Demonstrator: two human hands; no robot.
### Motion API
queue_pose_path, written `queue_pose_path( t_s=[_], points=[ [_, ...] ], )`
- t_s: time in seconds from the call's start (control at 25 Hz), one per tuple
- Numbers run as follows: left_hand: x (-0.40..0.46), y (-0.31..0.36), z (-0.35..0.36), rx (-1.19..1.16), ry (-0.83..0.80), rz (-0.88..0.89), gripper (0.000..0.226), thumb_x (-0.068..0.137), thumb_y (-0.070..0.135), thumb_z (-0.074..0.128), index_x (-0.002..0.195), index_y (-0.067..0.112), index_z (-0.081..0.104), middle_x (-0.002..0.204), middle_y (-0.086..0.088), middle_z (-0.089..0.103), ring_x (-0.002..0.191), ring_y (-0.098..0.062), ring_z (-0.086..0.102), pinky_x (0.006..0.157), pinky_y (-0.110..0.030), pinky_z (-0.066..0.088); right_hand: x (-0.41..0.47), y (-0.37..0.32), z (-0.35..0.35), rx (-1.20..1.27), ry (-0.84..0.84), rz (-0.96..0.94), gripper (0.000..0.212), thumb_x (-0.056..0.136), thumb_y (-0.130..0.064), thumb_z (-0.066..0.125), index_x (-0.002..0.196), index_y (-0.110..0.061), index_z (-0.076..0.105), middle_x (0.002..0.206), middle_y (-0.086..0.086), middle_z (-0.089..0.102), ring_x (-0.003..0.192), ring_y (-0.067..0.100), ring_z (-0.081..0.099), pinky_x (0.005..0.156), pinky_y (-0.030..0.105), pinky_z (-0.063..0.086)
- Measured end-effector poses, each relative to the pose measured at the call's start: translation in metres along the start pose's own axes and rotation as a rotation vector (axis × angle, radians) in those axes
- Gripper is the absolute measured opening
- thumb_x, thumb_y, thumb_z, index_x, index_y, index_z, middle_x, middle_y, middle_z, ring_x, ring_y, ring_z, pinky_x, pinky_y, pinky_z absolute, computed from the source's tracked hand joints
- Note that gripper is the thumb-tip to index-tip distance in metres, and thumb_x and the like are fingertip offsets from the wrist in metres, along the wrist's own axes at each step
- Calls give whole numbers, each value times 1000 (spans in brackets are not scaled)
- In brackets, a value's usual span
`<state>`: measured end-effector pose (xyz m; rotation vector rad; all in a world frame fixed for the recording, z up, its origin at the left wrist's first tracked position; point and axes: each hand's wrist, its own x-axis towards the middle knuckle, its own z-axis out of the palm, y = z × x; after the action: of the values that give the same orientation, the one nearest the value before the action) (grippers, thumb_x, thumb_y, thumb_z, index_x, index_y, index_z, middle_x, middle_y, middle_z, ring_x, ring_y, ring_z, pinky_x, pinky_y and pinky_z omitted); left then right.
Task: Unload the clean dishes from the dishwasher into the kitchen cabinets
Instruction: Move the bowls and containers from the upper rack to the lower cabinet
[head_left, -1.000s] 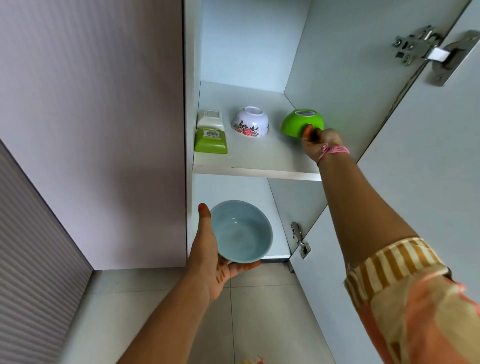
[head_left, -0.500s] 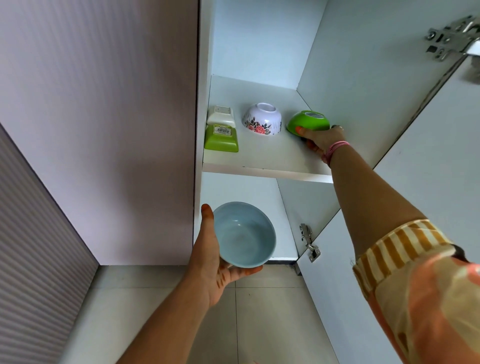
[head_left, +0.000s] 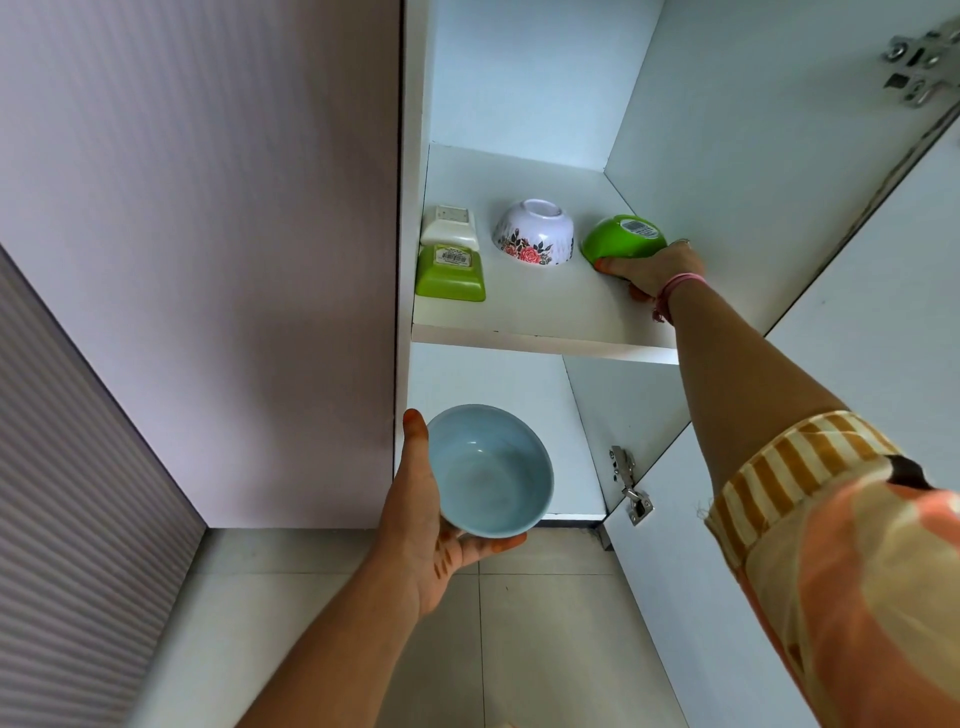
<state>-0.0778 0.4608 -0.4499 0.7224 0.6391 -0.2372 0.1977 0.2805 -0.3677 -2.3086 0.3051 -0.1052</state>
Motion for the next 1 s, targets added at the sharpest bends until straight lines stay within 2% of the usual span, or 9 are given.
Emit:
queue_pose_path(
  t_s=[0.16,0.28,0.36,0.44,0.52,0.6,0.68,0.84,1.0],
  points=[
    [-2,-1,1,11,8,9,60,85,69,43,120,22,57,112,-20,63,97,-40,65,70,-58,56,5,2,4,-27,-14,-18,84,62,-51,81,123,-5,46,55,-2,58,48,12,51,39,28,38],
    [-4,0,3,4,5,15,58,86,67,43,122,22,55,112,-20,62,97,-40,65,69,-57,57,-3,3,-1,16,-31,-5,76,63,-52,80,119,-6,54,38,-8,57,42,9,53,35,20,38],
    [-5,1,4,-1,-22,25,56,88,63,44,124,21,54,113,-20,61,96,-39,65,67,-55,57,-25,8,-1,144,-34,-49,59,68,-47,79,111,-12,58,55,-6,64,51,8,57,47,22,44],
    [-6,1,5,-12,-35,35,54,90,60,44,126,21,53,114,-21,59,96,-39,64,64,-53,58,-70,24,0,230,-55,-291,46,73,-43,77,108,-19,58,83,0,65,74,13,62,69,30,50],
    [-4,0,4,-7,-22,44,55,90,59,44,126,19,52,112,-23,60,93,-38,65,60,-49,59,-131,52,-1,259,-119,-704,39,76,-37,76,108,-20,61,104,2,65,93,15,62,83,26,49],
    [-3,-1,4,9,5,40,58,90,61,43,125,16,53,108,-24,62,87,-36,67,54,-43,59,-185,87,0,68,-212,-1081,43,75,-42,75,111,-20,68,116,-4,66,103,13,61,90,22,44],
    [-2,-1,5,35,22,35,57,89,62,43,120,16,56,101,-22,64,77,-32,68,47,-36,58,-205,113,7,-112,-254,-1238,43,78,-48,71,116,-28,67,120,-13,65,100,12,62,87,20,42],
    [-5,-4,11,114,-25,24,60,86,67,41,119,19,57,105,-18,66,79,-30,70,48,-30,56,-206,119,7,4,-271,-1166,23,87,-37,63,101,-21,72,100,-9,70,88,8,64,79,23,51],
    [-5,-5,14,169,-69,76,64,84,72,33,115,23,60,105,-12,72,89,-31,72,52,-29,55,-201,92,-23,760,-285,-519,15,84,-30,68,87,-16,62,69,-9,65,66,6,59,71,19,49]
  ],
)
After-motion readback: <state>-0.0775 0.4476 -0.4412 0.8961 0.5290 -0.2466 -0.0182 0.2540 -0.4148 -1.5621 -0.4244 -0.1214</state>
